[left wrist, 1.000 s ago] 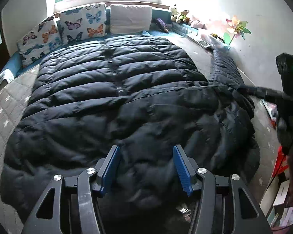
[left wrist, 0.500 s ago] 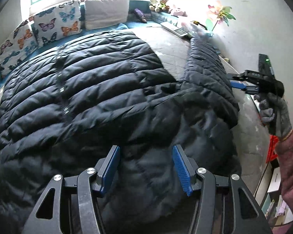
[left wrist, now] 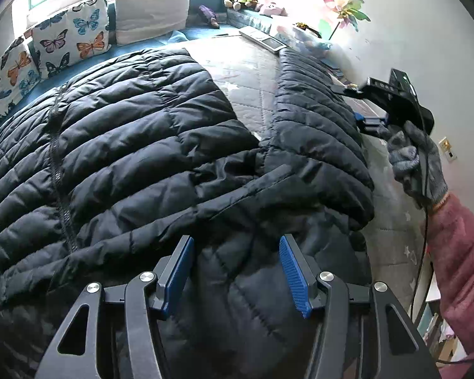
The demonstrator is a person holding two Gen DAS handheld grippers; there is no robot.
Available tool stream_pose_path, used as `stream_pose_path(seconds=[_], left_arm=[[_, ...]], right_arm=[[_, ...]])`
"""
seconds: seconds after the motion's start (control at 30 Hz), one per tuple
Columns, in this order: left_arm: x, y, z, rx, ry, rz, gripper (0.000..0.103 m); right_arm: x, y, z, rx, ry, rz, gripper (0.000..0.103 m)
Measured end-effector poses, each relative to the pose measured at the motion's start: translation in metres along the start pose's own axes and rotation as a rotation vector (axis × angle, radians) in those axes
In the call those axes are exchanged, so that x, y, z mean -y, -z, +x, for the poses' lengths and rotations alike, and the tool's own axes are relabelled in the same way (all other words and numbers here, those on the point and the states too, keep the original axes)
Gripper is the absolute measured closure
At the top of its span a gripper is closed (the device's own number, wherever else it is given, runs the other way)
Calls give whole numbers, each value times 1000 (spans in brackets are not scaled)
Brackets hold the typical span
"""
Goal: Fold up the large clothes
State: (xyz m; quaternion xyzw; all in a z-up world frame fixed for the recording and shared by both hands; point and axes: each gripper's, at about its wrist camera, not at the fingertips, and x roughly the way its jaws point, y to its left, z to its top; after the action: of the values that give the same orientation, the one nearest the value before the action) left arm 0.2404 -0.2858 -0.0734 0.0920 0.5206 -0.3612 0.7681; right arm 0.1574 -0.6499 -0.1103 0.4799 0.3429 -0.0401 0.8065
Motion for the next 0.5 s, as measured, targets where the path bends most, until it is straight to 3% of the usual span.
stream_pose_path(seconds=[0.13,0.3,0.5], left_arm=[[4,-5,1,4,8,9,44],[4,-7,6,0,8,3,44],[9,-14,23,-14,-13,15,44]], right_arm=[[0,-4,3,-17,-66,-12,45],[6,-4,-8,6,-176,46,79],[-15,-4,-30,75,-226,23,88]])
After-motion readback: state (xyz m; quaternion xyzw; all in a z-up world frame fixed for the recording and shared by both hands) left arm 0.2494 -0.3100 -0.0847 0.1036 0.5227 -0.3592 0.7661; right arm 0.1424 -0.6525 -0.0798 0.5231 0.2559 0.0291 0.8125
